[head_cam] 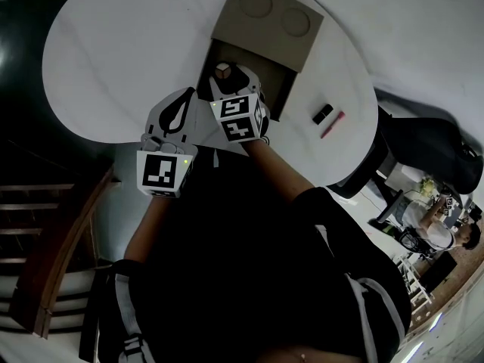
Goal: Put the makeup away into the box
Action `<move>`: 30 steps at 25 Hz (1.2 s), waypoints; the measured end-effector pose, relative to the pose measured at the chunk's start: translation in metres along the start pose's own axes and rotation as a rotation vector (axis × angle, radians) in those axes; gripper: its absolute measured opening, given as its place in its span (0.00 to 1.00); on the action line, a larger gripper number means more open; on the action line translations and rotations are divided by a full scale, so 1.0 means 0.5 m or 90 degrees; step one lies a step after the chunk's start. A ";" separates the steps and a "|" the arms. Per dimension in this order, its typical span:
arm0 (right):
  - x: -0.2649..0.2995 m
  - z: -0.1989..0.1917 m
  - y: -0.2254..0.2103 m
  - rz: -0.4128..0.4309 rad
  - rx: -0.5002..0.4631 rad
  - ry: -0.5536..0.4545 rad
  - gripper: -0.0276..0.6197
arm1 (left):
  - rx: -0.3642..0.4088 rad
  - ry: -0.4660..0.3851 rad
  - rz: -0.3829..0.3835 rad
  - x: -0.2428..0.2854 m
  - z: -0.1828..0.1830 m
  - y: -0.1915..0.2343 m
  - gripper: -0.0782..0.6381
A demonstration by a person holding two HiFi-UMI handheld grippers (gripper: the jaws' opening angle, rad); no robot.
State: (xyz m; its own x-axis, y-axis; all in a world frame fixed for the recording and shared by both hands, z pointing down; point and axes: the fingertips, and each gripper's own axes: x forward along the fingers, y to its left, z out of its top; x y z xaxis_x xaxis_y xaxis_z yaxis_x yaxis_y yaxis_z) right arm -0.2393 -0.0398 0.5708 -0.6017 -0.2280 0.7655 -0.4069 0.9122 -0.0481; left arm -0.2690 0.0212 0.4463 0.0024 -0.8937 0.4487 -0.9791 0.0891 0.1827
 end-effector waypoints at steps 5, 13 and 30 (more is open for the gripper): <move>-0.021 0.019 -0.005 -0.005 0.004 -0.026 0.44 | 0.005 -0.004 -0.003 -0.002 0.007 -0.007 0.12; -0.113 0.052 -0.034 -0.037 0.032 -0.105 0.38 | 0.024 -0.039 -0.037 -0.001 0.031 -0.059 0.12; -0.428 0.111 -0.141 -0.191 0.087 -0.320 0.08 | 0.107 -0.131 -0.145 0.001 0.168 -0.224 0.12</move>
State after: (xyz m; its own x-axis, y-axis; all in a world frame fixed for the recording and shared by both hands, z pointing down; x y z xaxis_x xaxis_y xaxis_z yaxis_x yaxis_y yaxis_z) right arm -0.1199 -0.0741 0.3747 -0.6845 -0.6323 0.3629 -0.6741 0.7385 0.0150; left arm -0.1765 -0.0261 0.3529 0.1999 -0.9539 0.2239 -0.9781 -0.1808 0.1027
